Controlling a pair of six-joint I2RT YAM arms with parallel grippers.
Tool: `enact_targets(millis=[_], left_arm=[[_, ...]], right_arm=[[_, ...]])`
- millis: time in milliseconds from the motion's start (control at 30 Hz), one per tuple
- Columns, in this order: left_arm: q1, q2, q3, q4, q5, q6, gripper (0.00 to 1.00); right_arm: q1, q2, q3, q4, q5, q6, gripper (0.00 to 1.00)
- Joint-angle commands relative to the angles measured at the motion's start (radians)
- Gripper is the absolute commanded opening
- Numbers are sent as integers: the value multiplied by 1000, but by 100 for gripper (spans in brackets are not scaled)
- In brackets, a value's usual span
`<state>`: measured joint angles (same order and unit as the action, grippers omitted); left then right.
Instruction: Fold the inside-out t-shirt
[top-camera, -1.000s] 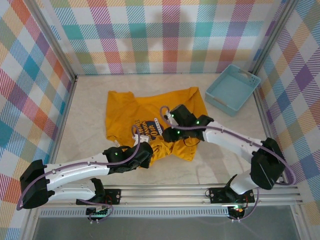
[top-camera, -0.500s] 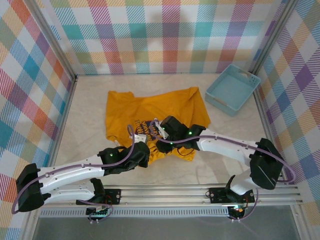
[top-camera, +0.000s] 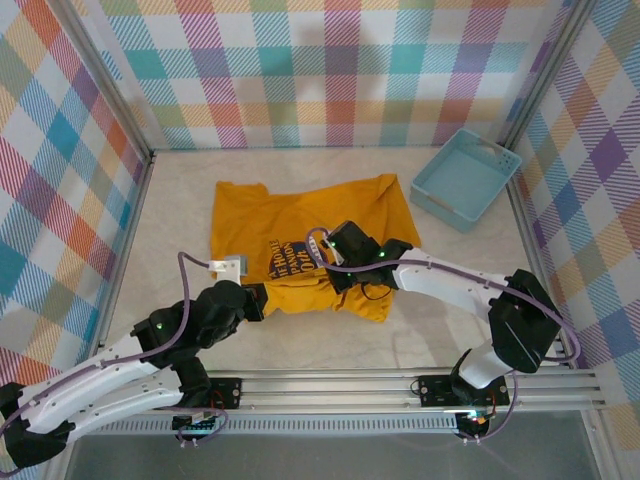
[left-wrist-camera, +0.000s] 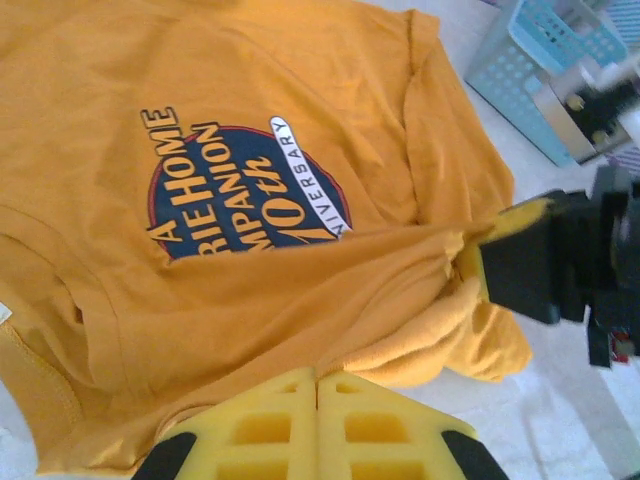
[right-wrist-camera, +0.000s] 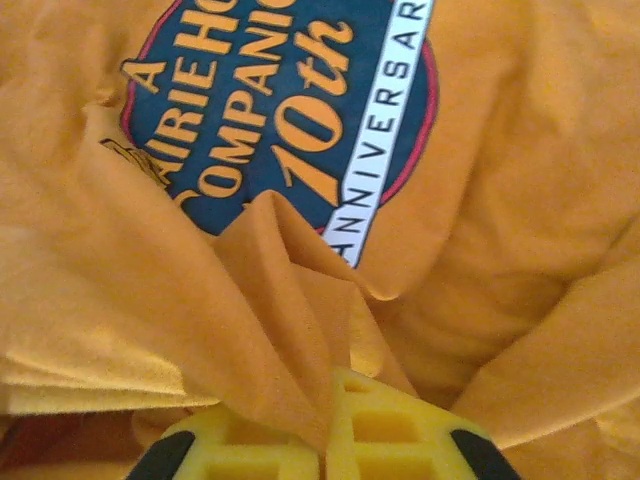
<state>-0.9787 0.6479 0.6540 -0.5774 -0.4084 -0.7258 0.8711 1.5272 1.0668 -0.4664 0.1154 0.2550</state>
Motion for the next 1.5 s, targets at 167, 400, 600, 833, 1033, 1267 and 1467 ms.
enact_targets(millis=[167, 400, 600, 833, 1033, 1267, 1467], left_arm=[[44, 96, -24, 22, 60, 17, 0], [44, 140, -43, 65, 117, 32, 0], [43, 110, -77, 81, 126, 29, 0], [44, 101, -119, 86, 143, 5, 0], [44, 101, -142, 97, 144, -9, 0], [44, 104, -152, 107, 151, -11, 0], [44, 108, -154, 86, 139, -24, 0]], right_arm=[[-16, -63, -33, 4, -44, 39, 42], [69, -157, -18, -2, -118, 28, 47], [76, -38, 25, 17, -191, 95, 44], [76, 101, 73, 84, -216, 61, 48], [88, 138, 39, 137, -253, 2, 54], [115, 222, 72, 130, -238, -30, 53], [118, 212, 89, 131, -206, -16, 24]])
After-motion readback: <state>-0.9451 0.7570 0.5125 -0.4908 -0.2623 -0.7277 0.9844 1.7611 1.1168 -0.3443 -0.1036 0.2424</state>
